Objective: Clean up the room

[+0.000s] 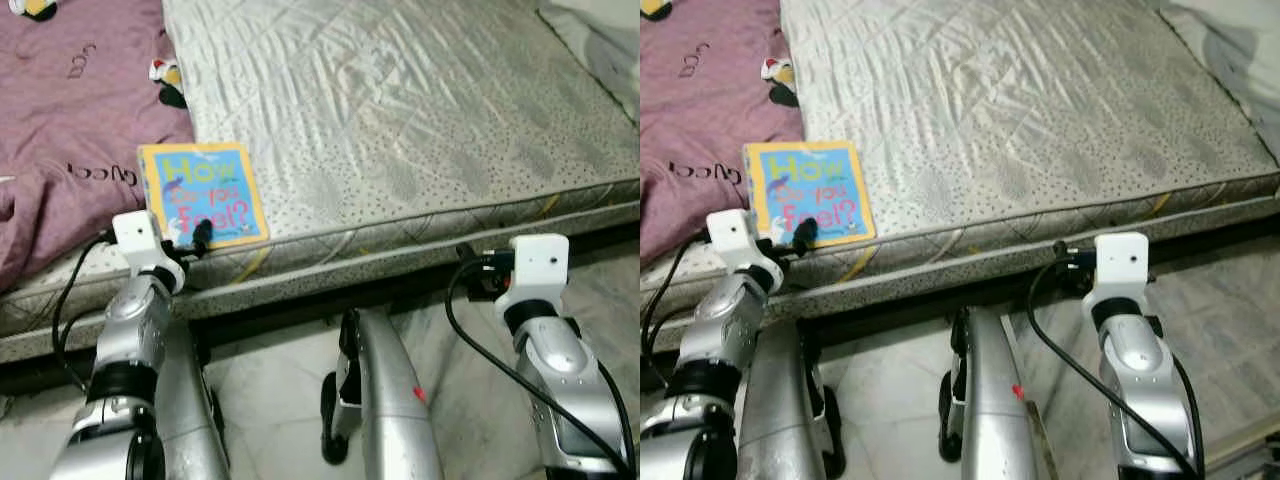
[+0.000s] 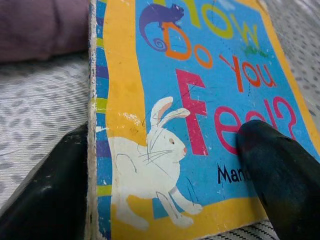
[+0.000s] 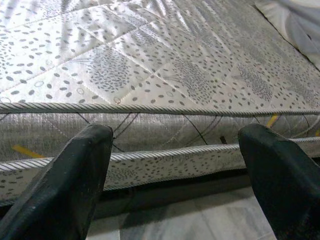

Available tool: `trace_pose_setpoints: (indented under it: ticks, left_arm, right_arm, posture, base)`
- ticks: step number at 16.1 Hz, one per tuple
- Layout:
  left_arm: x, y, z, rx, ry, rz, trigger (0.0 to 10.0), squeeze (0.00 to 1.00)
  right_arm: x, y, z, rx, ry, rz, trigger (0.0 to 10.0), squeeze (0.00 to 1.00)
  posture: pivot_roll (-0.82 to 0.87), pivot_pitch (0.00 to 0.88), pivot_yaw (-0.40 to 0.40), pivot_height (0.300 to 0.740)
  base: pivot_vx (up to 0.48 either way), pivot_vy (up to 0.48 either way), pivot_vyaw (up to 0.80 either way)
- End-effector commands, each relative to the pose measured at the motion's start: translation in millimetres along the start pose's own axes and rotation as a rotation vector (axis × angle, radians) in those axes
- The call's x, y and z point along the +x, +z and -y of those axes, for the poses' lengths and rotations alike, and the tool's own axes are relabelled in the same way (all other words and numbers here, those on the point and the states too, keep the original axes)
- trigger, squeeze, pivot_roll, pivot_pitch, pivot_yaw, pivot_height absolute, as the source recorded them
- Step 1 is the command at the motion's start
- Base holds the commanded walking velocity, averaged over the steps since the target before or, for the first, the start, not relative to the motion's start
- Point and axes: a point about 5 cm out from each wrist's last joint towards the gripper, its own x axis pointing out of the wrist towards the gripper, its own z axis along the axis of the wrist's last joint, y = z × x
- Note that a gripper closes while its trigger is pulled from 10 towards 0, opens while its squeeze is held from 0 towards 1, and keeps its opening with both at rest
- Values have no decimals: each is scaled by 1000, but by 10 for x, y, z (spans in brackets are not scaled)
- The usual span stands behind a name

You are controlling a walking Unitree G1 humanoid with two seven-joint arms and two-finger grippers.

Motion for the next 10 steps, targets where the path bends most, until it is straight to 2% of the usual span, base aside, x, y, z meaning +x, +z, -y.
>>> trace_pose_setpoints:
  ticks: [1, 5, 7, 10]
  left_arm:
    - [-10, -114, 40, -5, -51, -52, 0, 0]
    - [21, -79, 21, -6, -57, -41, 0, 0]
    - [21, -46, -15, -1, -56, -23, 0, 0]
    - [21, -13, -43, -9, -66, -6, 0, 0]
  right_arm:
    - [-3, -28, 55, -7, -25, -14, 10000, 0]
    - [70, 17, 58, 13, -15, 7, 10000, 0]
    - [147, 105, -96, 104, 96, 46, 10000, 0]
    - [197, 129, -184, 126, 139, 58, 10000, 0]
  posture:
    - [-130, 235, -119, 502]
    - [-123, 211, -121, 502]
    - [-115, 191, -121, 502]
    - [-102, 171, -119, 502]
  base:
    - [0, 0, 0]
    - [0, 0, 0]
    - [0, 0, 0]
    - [0, 0, 0]
